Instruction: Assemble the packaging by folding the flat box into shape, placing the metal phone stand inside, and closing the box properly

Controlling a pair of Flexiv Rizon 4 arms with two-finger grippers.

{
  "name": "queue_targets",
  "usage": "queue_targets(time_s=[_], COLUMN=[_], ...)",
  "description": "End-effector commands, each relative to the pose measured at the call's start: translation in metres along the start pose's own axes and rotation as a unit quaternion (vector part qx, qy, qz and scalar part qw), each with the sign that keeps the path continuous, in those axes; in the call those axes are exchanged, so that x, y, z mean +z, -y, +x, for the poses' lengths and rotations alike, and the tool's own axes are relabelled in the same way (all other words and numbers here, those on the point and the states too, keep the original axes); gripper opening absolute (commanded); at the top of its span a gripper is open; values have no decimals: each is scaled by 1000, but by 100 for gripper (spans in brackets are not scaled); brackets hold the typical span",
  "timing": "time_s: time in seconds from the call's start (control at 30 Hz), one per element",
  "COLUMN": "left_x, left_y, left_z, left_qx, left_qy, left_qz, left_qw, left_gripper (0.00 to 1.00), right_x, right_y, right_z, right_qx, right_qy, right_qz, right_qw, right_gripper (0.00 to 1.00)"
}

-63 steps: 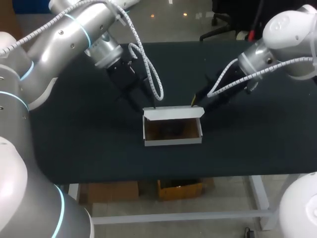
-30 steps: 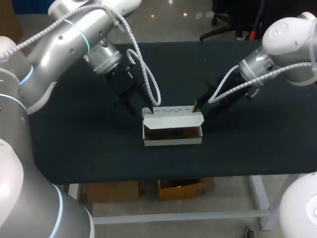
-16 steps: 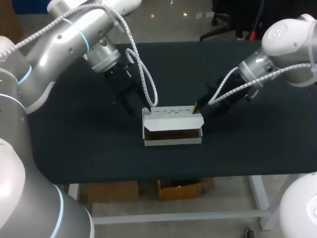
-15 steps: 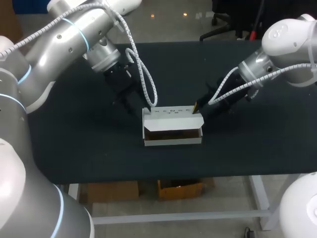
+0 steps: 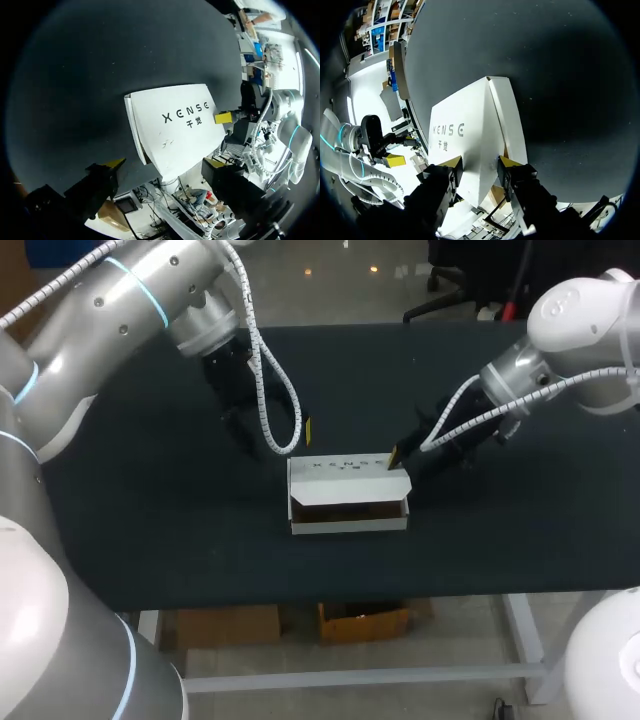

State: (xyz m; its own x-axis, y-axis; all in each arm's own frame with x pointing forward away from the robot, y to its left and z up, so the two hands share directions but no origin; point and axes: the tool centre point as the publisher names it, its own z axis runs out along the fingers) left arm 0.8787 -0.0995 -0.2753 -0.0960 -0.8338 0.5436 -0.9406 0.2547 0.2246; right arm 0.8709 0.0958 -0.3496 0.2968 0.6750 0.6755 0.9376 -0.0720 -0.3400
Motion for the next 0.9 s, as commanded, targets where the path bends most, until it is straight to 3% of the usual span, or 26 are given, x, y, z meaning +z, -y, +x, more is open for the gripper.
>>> queue_targets(time_s=[0.03,0.17,0.37,0.6,0.67,0.9], left_x=[-9,-11,-8,3,4,4], left_y=[-11,-19,-34,-47,-48,-49], left_z=[19,30,43,53,54,54], left_qx=[76,169,322,399,403,398], left_qy=[40,81,145,227,237,233], left_qz=[39,36,13,-12,-23,-26], left_qw=[996,982,935,888,884,887], left_gripper=[100,100,100,100,100,100], right_x=[0,0,0,0,0,-1], right_y=[-1,-1,-1,-1,-1,1], right_z=[1,2,2,2,2,1], right_qx=[0,-1,0,1,1,-1], right_qy=[0,1,2,2,2,2], right_qz=[2,1,2,1,0,-1], right_qw=[1000,1000,1000,1000,1000,1000], right_gripper=[43,43,43,43,43,42])
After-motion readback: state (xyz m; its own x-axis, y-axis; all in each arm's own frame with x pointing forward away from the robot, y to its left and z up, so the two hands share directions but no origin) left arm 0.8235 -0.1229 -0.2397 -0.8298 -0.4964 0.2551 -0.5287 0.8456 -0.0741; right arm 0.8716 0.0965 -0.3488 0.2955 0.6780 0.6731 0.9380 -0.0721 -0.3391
